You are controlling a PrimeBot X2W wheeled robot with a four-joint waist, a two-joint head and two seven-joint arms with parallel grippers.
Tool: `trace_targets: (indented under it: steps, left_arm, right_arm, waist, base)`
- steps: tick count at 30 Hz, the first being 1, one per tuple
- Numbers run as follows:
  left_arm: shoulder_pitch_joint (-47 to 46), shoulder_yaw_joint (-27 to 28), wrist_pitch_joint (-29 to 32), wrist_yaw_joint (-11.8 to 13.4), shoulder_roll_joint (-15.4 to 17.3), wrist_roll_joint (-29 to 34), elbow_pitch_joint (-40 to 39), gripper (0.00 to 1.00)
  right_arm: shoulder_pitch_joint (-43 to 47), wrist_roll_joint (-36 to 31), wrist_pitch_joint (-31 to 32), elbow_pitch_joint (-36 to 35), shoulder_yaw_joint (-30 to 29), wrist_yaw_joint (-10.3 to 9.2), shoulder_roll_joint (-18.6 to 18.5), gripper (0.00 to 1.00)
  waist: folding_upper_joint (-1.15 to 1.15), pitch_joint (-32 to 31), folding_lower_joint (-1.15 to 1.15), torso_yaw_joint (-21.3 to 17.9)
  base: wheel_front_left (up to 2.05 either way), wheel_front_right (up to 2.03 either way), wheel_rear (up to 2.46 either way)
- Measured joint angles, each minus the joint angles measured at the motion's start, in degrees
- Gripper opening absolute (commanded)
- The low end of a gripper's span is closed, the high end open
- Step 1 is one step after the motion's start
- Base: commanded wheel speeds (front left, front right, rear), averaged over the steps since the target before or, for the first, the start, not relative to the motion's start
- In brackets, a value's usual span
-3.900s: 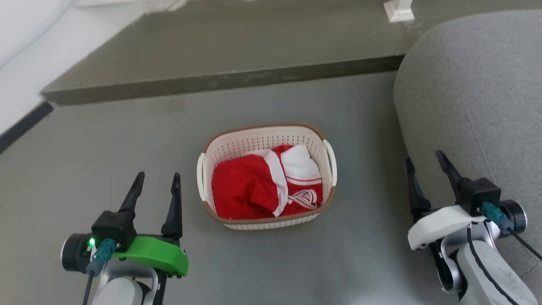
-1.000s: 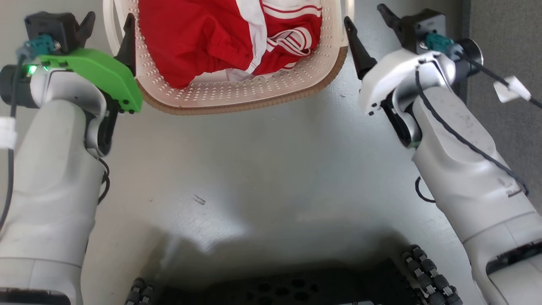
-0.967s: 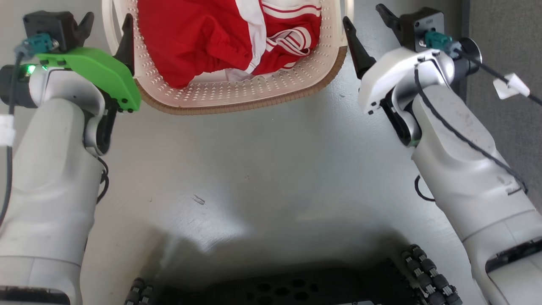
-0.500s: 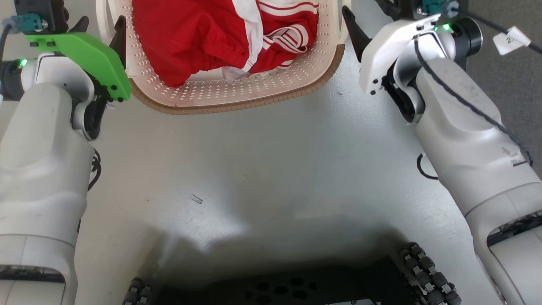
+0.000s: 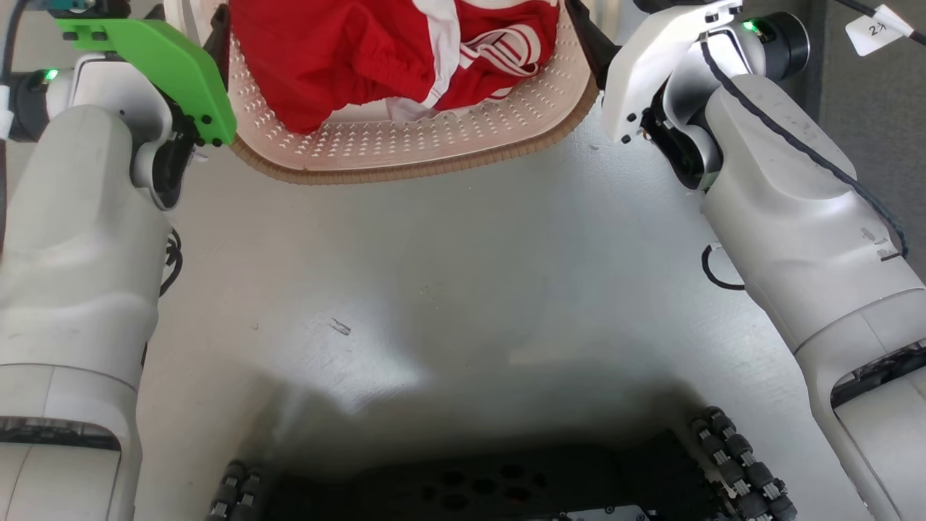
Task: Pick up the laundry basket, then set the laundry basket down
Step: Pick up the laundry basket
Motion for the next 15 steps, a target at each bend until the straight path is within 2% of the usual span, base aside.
trace_targets:
  steps: [3,4,5,6,15]
  left_arm:
    - [-0.76,-0.03,-0.01,-0.02,-0.43,-0.16,0.93,0.99]
    - [-1.07,-0.02,-0.23,-0.18,-0.49,-0.16,1.29,0.34]
    - [-1.3,0.05,-0.35,-0.4,-0.56,-0.26,1.62,0.0]
    - [-1.51,0.08,-0.51,-0.43,-0.57,-0.59,1.89,0.0]
    - [-2.59,0.45,-2.11,-0.62,-1.16,-1.47,4.25,0.0]
  right_arm:
    - [-0.57,0.63,0.15,0.66,0.87,-0.05,0.01,1.0]
    - [-0.81,0.88,0.15,0.79,1.16,-0.05,-0.01,0.47]
    - [-0.98,0.99,0.15,1.0,1.46,-0.08,-0.01,0.09]
    - [-1.13,1.07,0.15,1.19,1.77,-0.14,0.0,0.0]
    - [-2.49,3.09,-0.12,2.9,3.15,-1.16,-0.15,0.0]
  waist:
    - [0.0,0.54,0.0,0.32]
    - [0.0,0.67,0.0,0.42]
    - [0.0,0.78,0.0,0.51]
    - [0.0,0.87,0.0,0.58]
    - [0.0,1.21,0.0,0.81]
  base:
    - [0.0,0.0,0.0]
    - [0.0,0.0,0.0]
    - [0.0,0.0,0.0]
    - [0.0,0.0,0.0]
    - [0.0,0.0,0.0]
